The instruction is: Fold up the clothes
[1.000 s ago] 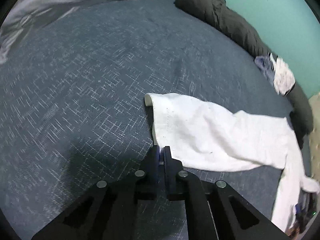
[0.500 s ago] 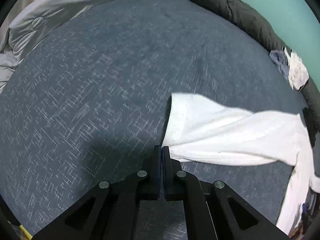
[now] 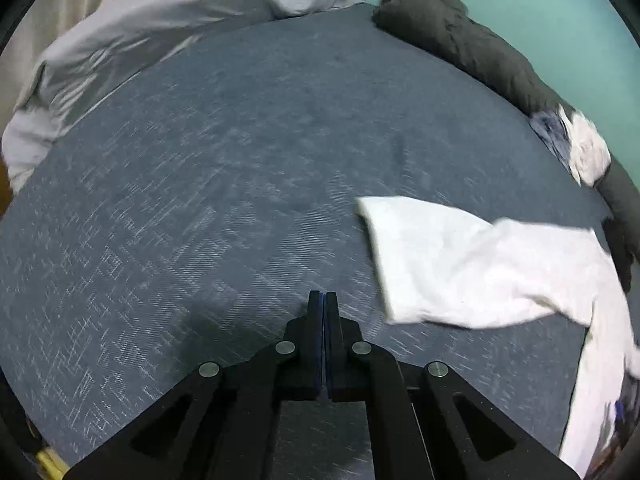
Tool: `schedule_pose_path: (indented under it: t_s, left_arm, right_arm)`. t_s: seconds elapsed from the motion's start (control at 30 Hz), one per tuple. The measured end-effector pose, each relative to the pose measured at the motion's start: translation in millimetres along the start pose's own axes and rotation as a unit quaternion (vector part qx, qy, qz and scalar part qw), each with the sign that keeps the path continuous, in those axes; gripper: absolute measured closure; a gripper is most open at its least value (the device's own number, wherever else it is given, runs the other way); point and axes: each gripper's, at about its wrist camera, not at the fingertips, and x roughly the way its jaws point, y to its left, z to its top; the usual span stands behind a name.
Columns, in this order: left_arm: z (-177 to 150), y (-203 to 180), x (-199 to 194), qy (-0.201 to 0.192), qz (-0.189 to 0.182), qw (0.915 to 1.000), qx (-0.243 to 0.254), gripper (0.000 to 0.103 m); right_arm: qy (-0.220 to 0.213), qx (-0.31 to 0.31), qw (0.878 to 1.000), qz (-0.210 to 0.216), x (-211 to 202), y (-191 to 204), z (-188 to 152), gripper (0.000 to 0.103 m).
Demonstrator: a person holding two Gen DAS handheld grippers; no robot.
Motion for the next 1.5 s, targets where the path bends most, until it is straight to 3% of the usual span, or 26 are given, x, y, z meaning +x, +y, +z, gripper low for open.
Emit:
schedule_pose_path:
  t_s: [0.07, 0.2, 0.3, 0.5, 0.67, 0.77, 0.8, 1.03, 1.17, 1.3, 1.37, 1.5]
  left_arm:
    - [-3, -40, -3, 0.002, -0.016, 0.9987, 0.048, 0.097]
    - [-3, -108, 8, 0.012, -0.055, 0.9908, 0.123, 0.067]
    - [-4, -156, 26, 0.023, -0.068, 0.9847, 0.159, 0.06]
    - [-20, -222, 55, 0.029, -0.063, 0.9754, 0.21, 0.06]
    - [-33, -224, 57, 0.036, -0.048, 0.9701, 0.235, 0.061]
    - [-36, -226, 59, 0.044, -0.042, 0.9661, 0.251, 0.098]
    - [-36, -227, 59, 0.045, -0.039, 0.965, 0.255, 0.099]
    - [-35, -234, 19, 0.023, -0.06, 0.9545, 0.291, 0.1]
    - [-40, -232, 3, 0.032, -0.081, 0.9556, 0.281, 0.1]
    - [-66, -234, 14, 0.075, -0.097, 0.9504, 0.286, 0.1]
    - [-78, -231, 21, 0.09, -0.106, 0.952, 0.273, 0.1]
    - [-75, -210, 21, 0.073, -0.107, 0.965, 0.228, 0.1]
  right_arm:
    - [0.001, -0.001, 1.0, 0.0, 1, 0, -1, 0.04]
    - [0.004, -0.002, 1.0, -0.001, 2, 0, -2, 0.04]
    - [0.003, -0.001, 1.0, -0.001, 1, 0, -2, 0.04]
    - [0.002, 0.005, 1.0, -0.002, 1, -3, 0, 0.04]
    - [0.002, 0.007, 1.0, 0.001, 1, -4, 0, 0.04]
    - [0.004, 0.008, 1.0, 0.002, 1, -4, 0, 0.04]
    - [0.005, 0.009, 1.0, 0.002, 2, -5, 0, 0.04]
    - [0.005, 0.009, 1.0, 0.003, 2, -3, 0, 0.04]
    - [0.009, 0.012, 1.0, 0.003, 2, -4, -1, 0.04]
    - [0.005, 0.014, 1.0, 0.006, 0, -4, 1, 0.04]
    - [0.005, 0.016, 1.0, 0.007, 0, -4, 2, 0.04]
    - [0.007, 0.015, 1.0, 0.009, 0, -3, 1, 0.04]
